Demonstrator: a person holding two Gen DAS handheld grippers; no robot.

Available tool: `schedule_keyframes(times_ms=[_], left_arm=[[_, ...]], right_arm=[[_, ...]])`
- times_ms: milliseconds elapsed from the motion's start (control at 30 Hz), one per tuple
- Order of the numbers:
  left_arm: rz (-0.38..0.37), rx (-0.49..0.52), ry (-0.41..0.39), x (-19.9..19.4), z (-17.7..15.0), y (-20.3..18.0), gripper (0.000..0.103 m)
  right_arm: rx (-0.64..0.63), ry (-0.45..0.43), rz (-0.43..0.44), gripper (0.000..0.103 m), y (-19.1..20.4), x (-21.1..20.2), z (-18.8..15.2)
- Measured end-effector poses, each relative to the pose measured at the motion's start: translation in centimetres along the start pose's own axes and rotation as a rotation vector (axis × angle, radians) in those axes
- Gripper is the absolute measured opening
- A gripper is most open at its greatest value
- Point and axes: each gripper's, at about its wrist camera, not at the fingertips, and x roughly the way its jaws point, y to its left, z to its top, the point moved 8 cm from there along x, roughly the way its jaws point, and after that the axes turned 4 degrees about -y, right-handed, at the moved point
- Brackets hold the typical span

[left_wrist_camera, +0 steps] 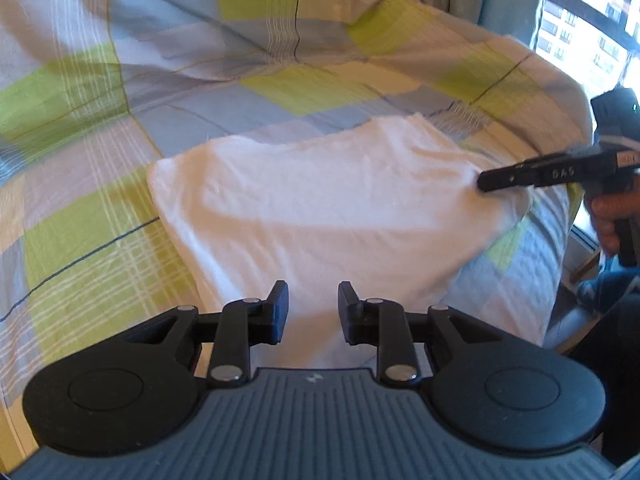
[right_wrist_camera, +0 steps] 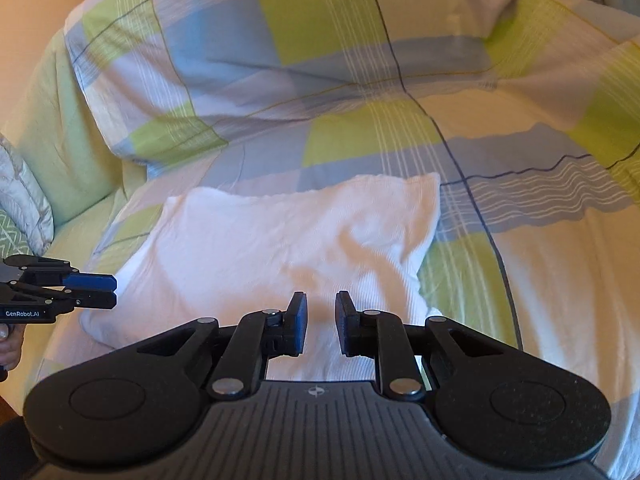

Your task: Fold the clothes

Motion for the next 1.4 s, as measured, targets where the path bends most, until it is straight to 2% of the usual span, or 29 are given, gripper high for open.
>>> schedule_keyframes(times_ms=[67, 133, 233, 267, 300, 333, 433, 500, 533, 633, 700, 733, 833, 933, 1033, 1200, 1300, 1400], left_arm=[[0.025, -0.03, -0.012, 0.0, -0.8, 1.8, 0.017], [0.053, -0.066, -0.012, -0.8, -1.0, 3.2, 0.013], [0.114, -0.083, -0.007, -2.3, -0.9, 4.8, 0.014], [0.119, -0.078, -0.01, -2.9, -0.7, 4.7, 0.016], [0.121, -0.062, -0.018, -3.5, -0.5, 4.3, 0.017], [0.122, -0.03, -0.028, -4.2, -0.2, 3.5, 0.018], [0.095, 0.067, -0.054, -5.4, 0.4, 0.4, 0.02], [0.061, 0.14, -0.06, -5.4, 0.2, -2.5, 0.022], [0.042, 0.182, -0.056, -5.1, -0.1, -4.1, 0.024], [0.0, 0.317, -0.025, -4.1, -1.4, -8.1, 0.032], [-0.009, 0.388, 0.018, -3.1, -2.4, -9.5, 0.034], [-0.011, 0.404, 0.041, -2.6, -2.9, -9.6, 0.034], [-0.026, 0.379, 0.043, -2.3, -2.5, -9.1, 0.034], [-0.048, 0.349, 0.017, -2.1, -0.8, -8.4, 0.036], [-0.077, 0.356, -0.015, -0.9, 2.2, -7.7, 0.043], [-0.191, 0.42, -0.044, 3.7, 8.0, -7.1, 0.044], [-0.204, 0.48, -0.003, 7.1, 10.6, -7.4, 0.044], [-0.229, 0.514, 0.057, 9.6, 12.7, -8.5, 0.044]], right_arm=[[0.004, 0.031, -0.018, 0.017, -1.4, 0.7, -0.6], [0.043, 0.015, -0.038, 0.0, -3.7, -0.1, -0.8], [0.127, -0.015, -0.067, 0.0, -6.0, -1.7, -0.9], [0.124, -0.021, -0.118, 0.023, -6.2, -2.5, -0.8], [0.117, -0.032, -0.147, 0.027, -6.1, -3.2, -0.8], [0.112, -0.041, -0.165, 0.028, -5.7, -3.9, -0.9], [0.116, -0.055, -0.127, 0.028, -3.2, -5.6, -1.4], [0.111, -0.05, -0.103, 0.033, -1.3, -6.4, -2.1], [0.128, -0.044, -0.094, 0.038, -0.8, -6.4, -2.6], [0.18, -0.023, -0.068, 0.04, 0.5, -6.3, -3.9], [0.215, -0.01, -0.05, 0.048, 1.4, -6.2, -4.8], [0.232, -0.003, -0.041, 0.052, 1.9, -6.2, -5.2], [0.261, 0.003, -0.028, 0.052, 2.0, -6.4, -6.0], [0.3, -0.012, -0.016, 0.053, 1.5, -6.5, -6.1], [0.357, -0.032, -0.006, 0.058, 0.7, -6.0, -5.9], [0.422, -0.057, 0.03, 0.058, -0.2, -5.1, -5.4], [0.436, -0.055, 0.005, 0.059, -1.0, -5.0, -4.9], [0.541, -0.046, -0.048, 0.059, -2.7, -5.8, -4.8]])
